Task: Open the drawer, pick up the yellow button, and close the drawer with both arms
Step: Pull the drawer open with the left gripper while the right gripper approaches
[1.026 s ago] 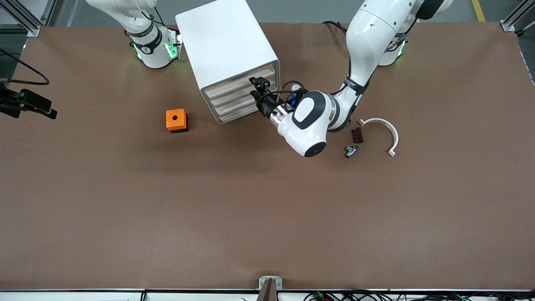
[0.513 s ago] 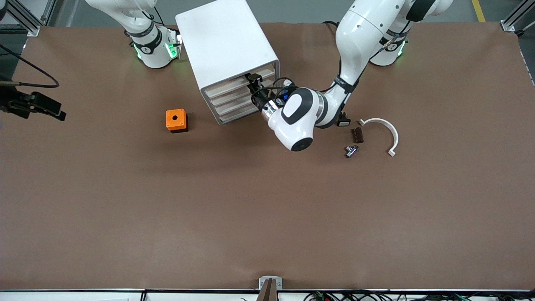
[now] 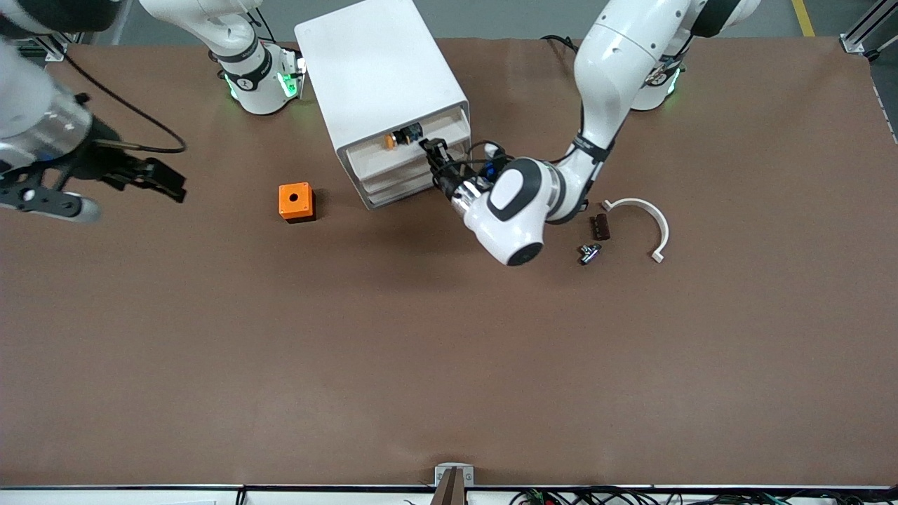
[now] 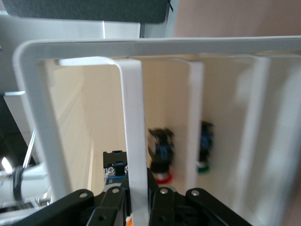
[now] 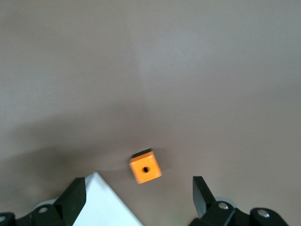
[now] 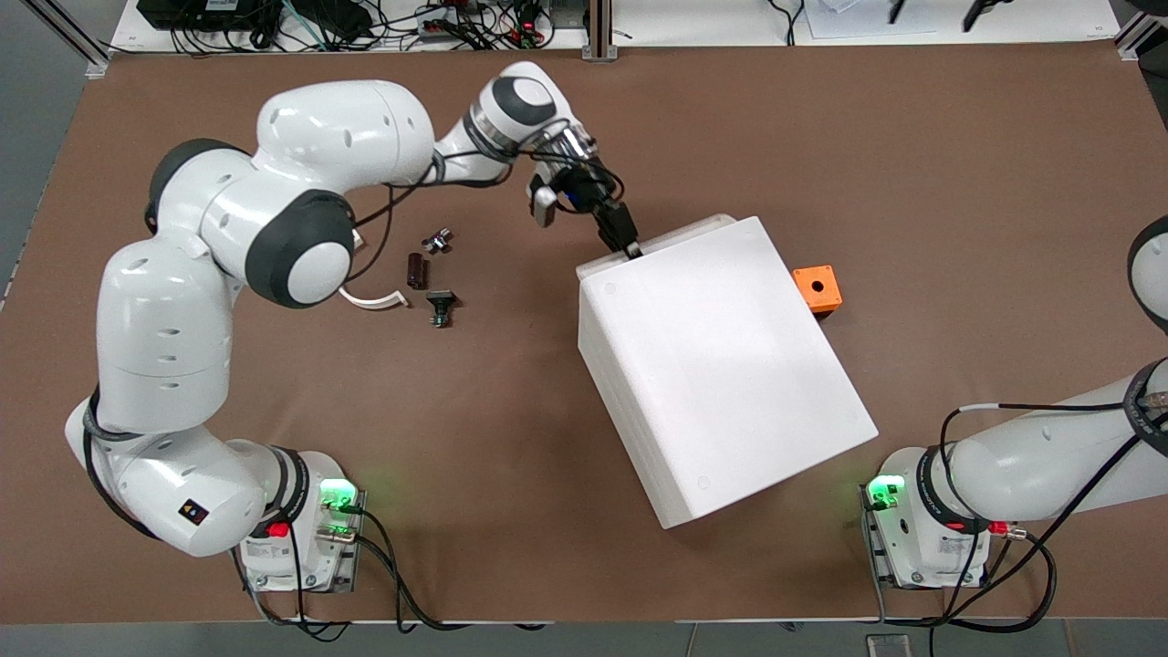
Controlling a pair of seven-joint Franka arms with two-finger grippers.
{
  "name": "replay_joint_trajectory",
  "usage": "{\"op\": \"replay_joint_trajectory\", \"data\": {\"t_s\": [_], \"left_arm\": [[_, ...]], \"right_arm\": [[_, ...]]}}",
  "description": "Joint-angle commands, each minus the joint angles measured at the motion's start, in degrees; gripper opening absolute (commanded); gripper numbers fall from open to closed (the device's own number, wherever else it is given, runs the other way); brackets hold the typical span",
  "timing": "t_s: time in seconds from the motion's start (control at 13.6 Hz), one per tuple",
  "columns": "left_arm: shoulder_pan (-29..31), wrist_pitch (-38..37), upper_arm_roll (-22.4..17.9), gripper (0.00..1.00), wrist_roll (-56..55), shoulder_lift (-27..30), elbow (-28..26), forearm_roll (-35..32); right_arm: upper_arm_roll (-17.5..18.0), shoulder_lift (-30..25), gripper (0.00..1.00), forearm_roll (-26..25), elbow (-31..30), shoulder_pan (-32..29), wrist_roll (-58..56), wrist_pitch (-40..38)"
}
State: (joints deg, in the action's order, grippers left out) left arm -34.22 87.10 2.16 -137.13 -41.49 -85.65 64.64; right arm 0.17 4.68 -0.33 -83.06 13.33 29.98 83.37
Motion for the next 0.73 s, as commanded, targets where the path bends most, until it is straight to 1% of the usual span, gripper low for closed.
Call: {"op": "replay_joint_trajectory", "data": {"t_s": [0.0, 0.22, 0.37, 0.44, 0.51, 0.59, 0.66], "left_arm": [[4.8, 0.7, -1.0, 0.00, 0.0, -0.6, 3.3, -0.7], [7.8, 1.0, -1.0, 0.00, 1.0, -1.1, 4.5, -0.7], [8.6, 1.1, -1.0, 0.00, 1.2, -1.9, 5.7, -0.7], [8.6, 1.1, -1.1, 0.13, 1.2, -2.3, 6.1, -0.7], [8.6, 1.1, -1.6, 0.73, 1.3, -2.3, 6.1, -0.8], [8.5, 1.1, -2.0, 1.00, 1.8, -1.8, 6.2, -1.7], [8.6, 1.0, -1.9, 1.00, 1.9, -1.6, 6.5, -2.8]], "right_arm": [[-0.3, 0.2, 1.00, -1.6, -0.3, 8.0, 17.2, -0.6], [-0.3, 3.0, 1.00, -0.7, -0.5, 15.4, 35.2, 0.7], [-0.3, 5.9, 1.00, 0.4, -0.5, 18.3, 44.9, 3.4], [-0.3, 7.6, 1.00, 1.1, -0.5, 19.9, 50.7, 5.5], [-0.3, 9.0, 1.00, 1.2, -0.5, 21.4, 55.4, 7.5], [-0.3, 10.7, 1.00, 1.2, -0.5, 23.2, 57.6, 9.5], [-0.3, 12.4, 1.00, 1.3, -0.4, 24.4, 58.0, 11.9]]}}
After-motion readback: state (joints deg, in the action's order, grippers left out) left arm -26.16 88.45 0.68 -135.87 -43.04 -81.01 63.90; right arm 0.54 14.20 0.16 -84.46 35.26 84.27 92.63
